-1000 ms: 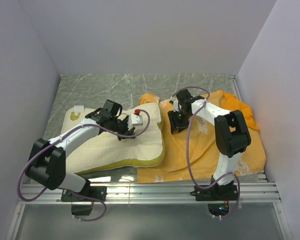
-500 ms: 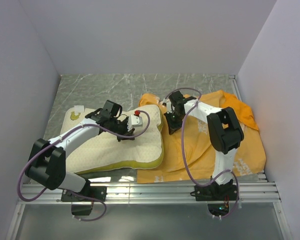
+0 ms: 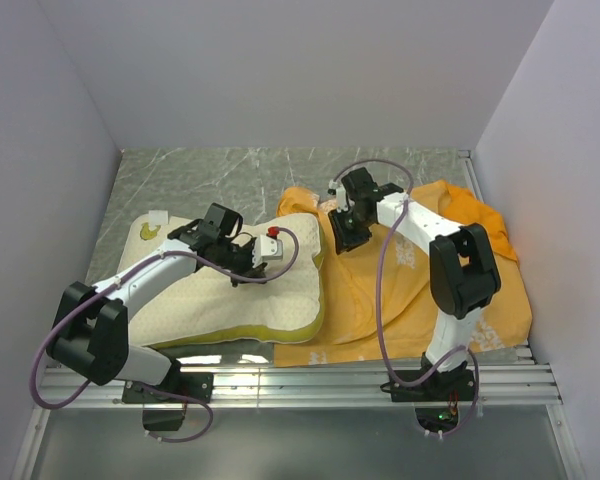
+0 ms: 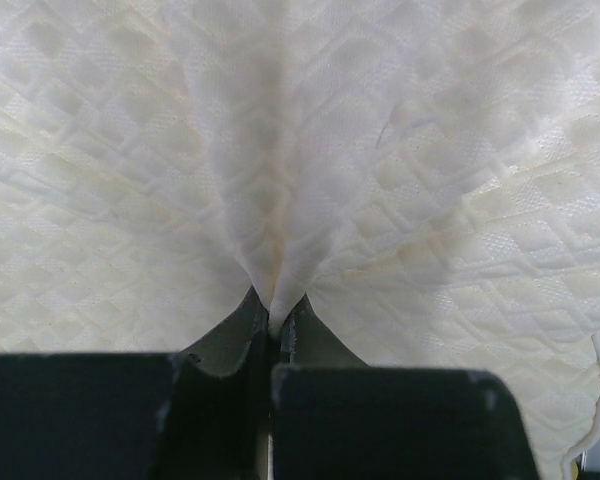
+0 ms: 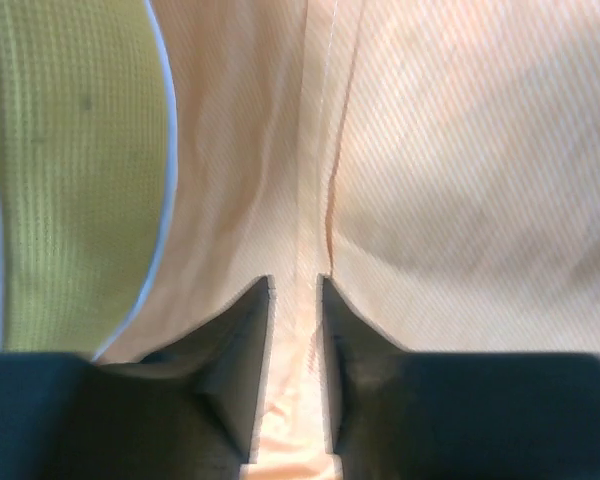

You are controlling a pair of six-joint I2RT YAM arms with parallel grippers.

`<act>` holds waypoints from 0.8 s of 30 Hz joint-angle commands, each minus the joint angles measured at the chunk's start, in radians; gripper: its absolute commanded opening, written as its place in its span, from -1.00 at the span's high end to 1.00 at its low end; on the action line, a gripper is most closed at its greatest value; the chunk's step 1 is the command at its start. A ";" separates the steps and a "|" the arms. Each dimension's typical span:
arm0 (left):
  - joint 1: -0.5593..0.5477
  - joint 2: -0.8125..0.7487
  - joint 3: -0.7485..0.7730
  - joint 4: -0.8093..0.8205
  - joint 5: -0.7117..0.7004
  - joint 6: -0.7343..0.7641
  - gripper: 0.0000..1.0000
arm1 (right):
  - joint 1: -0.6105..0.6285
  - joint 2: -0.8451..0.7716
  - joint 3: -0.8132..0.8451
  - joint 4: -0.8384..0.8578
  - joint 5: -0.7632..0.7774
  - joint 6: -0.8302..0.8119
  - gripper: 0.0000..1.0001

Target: Put the pillow into the pillowcase

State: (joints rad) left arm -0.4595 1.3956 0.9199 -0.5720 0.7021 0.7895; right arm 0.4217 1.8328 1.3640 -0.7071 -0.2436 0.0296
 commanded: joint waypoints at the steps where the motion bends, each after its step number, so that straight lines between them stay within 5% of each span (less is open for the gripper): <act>1: 0.004 -0.038 0.010 -0.005 0.028 0.022 0.99 | 0.000 0.037 0.008 -0.040 0.038 -0.017 0.18; 24: 0.004 -0.014 0.014 0.006 0.019 0.024 0.99 | 0.052 0.111 -0.034 -0.014 0.000 -0.020 0.49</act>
State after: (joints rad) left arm -0.4595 1.3956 0.9199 -0.5732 0.7017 0.7929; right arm 0.4614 1.9503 1.3342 -0.7197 -0.2142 0.0097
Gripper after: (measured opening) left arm 0.045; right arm 0.258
